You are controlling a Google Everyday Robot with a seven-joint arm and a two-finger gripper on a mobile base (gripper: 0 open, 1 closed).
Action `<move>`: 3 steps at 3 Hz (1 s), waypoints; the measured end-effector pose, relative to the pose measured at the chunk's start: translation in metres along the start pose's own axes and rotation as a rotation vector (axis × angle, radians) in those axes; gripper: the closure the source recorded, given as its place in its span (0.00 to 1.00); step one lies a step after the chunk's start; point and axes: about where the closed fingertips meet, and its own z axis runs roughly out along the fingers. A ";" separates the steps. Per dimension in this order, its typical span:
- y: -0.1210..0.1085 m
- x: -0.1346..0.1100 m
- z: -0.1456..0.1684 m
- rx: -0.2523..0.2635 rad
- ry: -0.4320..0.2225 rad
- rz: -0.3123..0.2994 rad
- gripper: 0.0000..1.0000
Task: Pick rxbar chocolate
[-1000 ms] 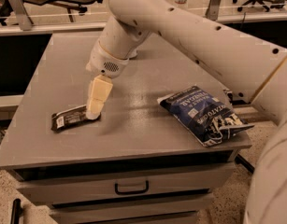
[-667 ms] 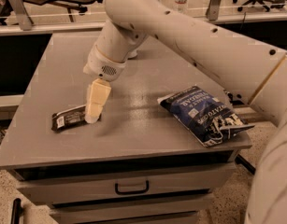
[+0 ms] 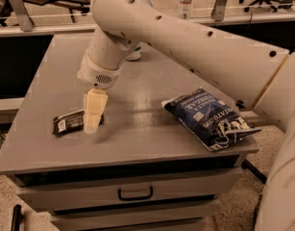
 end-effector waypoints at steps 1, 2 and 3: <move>0.005 0.004 0.005 0.005 -0.052 0.045 0.00; 0.011 0.001 0.017 -0.009 -0.088 0.063 0.25; 0.014 -0.003 0.023 -0.023 -0.098 0.065 0.56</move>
Offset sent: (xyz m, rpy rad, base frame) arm -0.0146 0.0081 -0.0217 0.1057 0.0823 -0.0497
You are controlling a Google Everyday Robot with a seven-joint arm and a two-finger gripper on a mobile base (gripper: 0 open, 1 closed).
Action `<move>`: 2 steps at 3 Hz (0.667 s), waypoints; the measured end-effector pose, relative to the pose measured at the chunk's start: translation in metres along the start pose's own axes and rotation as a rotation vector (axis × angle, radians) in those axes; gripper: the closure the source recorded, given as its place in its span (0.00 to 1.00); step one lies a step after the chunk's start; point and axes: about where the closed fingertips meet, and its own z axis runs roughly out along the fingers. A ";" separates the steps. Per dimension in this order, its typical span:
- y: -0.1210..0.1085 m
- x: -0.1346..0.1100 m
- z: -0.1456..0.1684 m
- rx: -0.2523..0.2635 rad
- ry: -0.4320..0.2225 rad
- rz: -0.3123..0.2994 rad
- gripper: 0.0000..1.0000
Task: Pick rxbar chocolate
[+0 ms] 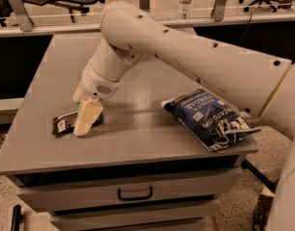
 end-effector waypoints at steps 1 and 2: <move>0.000 -0.003 -0.004 0.000 0.000 0.000 0.78; -0.001 -0.004 -0.006 0.000 0.000 0.000 0.99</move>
Offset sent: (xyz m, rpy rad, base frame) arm 0.0021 0.0161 0.0213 0.1467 0.0331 0.0011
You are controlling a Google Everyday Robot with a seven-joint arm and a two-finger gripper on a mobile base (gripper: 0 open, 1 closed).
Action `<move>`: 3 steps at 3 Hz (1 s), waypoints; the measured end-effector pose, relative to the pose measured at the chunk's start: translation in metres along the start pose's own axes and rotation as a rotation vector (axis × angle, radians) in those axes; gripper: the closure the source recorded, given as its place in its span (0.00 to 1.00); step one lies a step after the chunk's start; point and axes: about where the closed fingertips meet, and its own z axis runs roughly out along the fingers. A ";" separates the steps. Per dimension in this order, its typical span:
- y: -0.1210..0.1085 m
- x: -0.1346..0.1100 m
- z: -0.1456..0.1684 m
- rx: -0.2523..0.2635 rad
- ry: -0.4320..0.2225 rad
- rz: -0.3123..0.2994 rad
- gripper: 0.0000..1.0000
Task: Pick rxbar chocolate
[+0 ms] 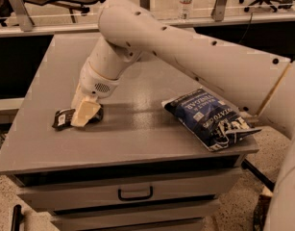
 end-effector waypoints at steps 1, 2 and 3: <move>-0.008 -0.012 -0.021 0.061 -0.104 -0.014 1.00; -0.020 -0.029 -0.056 0.118 -0.191 -0.079 1.00; -0.021 -0.030 -0.057 0.120 -0.192 -0.082 1.00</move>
Offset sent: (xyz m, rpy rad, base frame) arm 0.0208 -0.0144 0.0741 0.2773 -0.1054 -0.0263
